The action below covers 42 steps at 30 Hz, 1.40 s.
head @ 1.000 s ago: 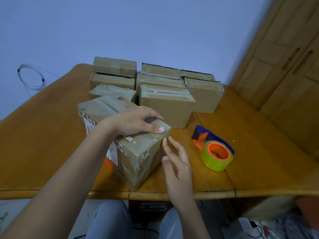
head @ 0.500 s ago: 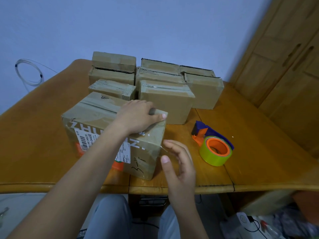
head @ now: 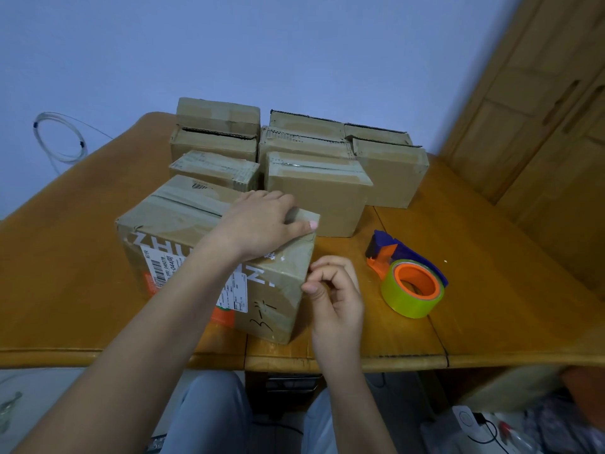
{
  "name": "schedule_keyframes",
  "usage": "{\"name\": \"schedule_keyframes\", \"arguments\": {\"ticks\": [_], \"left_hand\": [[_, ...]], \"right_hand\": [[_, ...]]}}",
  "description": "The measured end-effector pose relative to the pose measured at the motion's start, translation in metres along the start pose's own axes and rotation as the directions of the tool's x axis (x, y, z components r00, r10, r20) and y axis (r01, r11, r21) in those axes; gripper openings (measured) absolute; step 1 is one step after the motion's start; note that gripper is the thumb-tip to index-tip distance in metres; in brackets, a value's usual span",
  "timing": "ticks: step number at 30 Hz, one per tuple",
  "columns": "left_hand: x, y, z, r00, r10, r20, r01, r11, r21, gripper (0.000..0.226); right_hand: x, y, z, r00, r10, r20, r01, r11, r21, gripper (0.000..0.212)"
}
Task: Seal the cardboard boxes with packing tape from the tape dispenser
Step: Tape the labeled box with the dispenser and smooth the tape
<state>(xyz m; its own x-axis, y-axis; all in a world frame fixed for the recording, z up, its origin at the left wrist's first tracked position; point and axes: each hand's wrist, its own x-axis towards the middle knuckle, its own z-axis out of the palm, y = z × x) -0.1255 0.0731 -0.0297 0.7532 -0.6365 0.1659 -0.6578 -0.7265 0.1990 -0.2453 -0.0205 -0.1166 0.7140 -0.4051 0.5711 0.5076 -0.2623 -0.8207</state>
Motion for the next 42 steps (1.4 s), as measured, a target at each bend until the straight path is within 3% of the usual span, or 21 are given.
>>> {"name": "schedule_keyframes", "arguments": {"ticks": [2,6,8,11,14,19,24,27,29,32,34,36,38,40,42], "left_hand": [[0.0,0.0,-0.001,1.0,0.0,0.018,0.0,1.0,0.011,0.055],[-0.001,0.001,-0.002,0.999,-0.011,0.045,0.01,0.999,0.037,0.057],[0.0,0.002,-0.001,0.997,-0.016,0.073,0.012,0.998,0.054,0.058],[0.0,0.004,-0.001,0.996,-0.019,0.09,0.013,0.998,0.061,0.058],[-0.001,0.002,-0.001,0.996,-0.017,0.086,0.013,0.999,0.045,0.055],[-0.002,0.0,-0.002,0.997,0.016,0.072,-0.014,0.999,-0.029,0.052],[-0.01,-0.002,-0.01,0.971,0.216,0.104,-0.186,0.952,-0.242,0.039],[-0.016,0.002,-0.015,0.957,0.27,0.107,-0.187,0.855,-0.483,0.036],[-0.022,0.001,-0.02,0.956,0.293,-0.008,-0.246,0.787,-0.565,0.031],[-0.033,-0.004,-0.029,0.938,0.256,-0.234,-0.334,0.849,-0.409,0.037],[-0.044,-0.007,-0.031,0.947,0.176,-0.268,-0.268,0.894,-0.358,0.034],[-0.054,-0.008,-0.025,0.985,0.084,-0.153,-0.123,0.955,-0.27,0.037],[-0.06,-0.008,-0.017,1.0,0.001,-0.022,-0.004,0.993,-0.12,0.055],[-0.061,-0.006,-0.015,1.0,0.001,0.007,0.0,0.996,-0.094,0.072],[-0.059,-0.005,-0.016,0.998,0.054,0.01,-0.052,0.988,-0.148,0.075]], "right_hand": [[0.002,0.004,0.0,1.0,0.023,0.007,-0.023,0.999,0.028,0.008],[0.015,0.01,-0.006,0.997,0.078,0.008,-0.077,0.992,-0.096,0.08],[0.021,0.015,-0.008,0.99,0.108,0.089,-0.091,0.981,-0.174,0.094],[0.018,0.02,-0.002,0.982,0.001,0.19,0.064,0.939,-0.337,0.077],[0.011,0.022,0.006,0.986,0.012,0.167,0.046,0.939,-0.34,0.063],[0.01,0.015,-0.005,0.995,-0.015,0.098,0.049,0.934,-0.353,0.061],[0.018,0.006,-0.027,0.997,-0.055,-0.057,0.033,0.943,-0.332,0.054],[0.026,-0.005,-0.032,0.991,-0.135,-0.002,0.126,0.928,-0.351,0.046],[0.031,-0.013,-0.028,0.975,-0.203,0.087,0.221,0.908,-0.357,0.041],[0.036,-0.017,-0.019,0.933,-0.236,0.271,0.332,0.856,-0.397,0.042],[0.036,-0.016,-0.015,0.896,-0.202,0.395,0.377,0.817,-0.437,0.044],[0.035,-0.017,-0.014,0.875,-0.137,0.465,0.372,0.803,-0.465,0.042],[0.034,-0.021,-0.018,0.869,-0.064,0.49,0.337,0.802,-0.494,0.042],[0.03,-0.026,-0.021,0.876,-0.025,0.481,0.314,0.787,-0.531,0.044],[0.024,-0.032,-0.021,0.904,-0.02,0.428,0.299,0.745,-0.596,0.047]]}}
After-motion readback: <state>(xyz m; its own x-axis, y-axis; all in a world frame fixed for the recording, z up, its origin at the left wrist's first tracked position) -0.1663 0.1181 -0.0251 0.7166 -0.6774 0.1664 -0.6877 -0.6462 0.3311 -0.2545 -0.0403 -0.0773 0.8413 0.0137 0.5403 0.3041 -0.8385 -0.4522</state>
